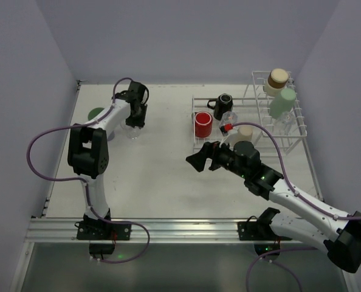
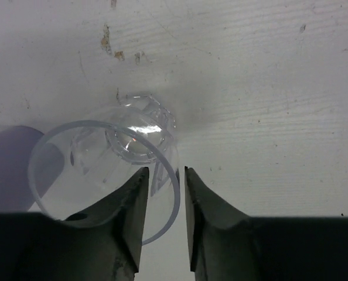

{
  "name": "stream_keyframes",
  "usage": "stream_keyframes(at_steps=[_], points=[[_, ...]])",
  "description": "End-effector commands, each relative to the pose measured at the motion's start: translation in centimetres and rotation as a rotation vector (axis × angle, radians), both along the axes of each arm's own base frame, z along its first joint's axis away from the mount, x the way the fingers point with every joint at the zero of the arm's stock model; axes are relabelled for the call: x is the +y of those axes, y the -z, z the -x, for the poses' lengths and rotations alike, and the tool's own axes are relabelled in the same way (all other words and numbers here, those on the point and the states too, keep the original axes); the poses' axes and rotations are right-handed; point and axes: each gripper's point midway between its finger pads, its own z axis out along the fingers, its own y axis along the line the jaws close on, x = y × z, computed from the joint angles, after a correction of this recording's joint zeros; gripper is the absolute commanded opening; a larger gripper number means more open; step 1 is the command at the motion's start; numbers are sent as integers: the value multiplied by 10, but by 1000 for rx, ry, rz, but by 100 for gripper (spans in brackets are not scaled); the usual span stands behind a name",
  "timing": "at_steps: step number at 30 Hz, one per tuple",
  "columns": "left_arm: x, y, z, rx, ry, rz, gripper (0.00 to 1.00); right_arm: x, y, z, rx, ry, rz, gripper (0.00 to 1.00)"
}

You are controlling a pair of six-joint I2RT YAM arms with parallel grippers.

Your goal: Unload the cups from the dish rack

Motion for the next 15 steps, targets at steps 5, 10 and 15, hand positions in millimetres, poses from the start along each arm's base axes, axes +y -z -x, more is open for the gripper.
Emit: stream_keyframes(at_steps=[5, 10, 15], points=[[-9, -33, -14, -79, 26, 42, 57, -5, -23, -13, -42, 64, 5, 99], [-23, -92, -14, -230, 38, 113, 86, -23, -31, -34, -71, 198, 87, 90], [-61, -193, 26, -481, 153, 327, 94, -60, -40, -72, -105, 401, 204, 65]])
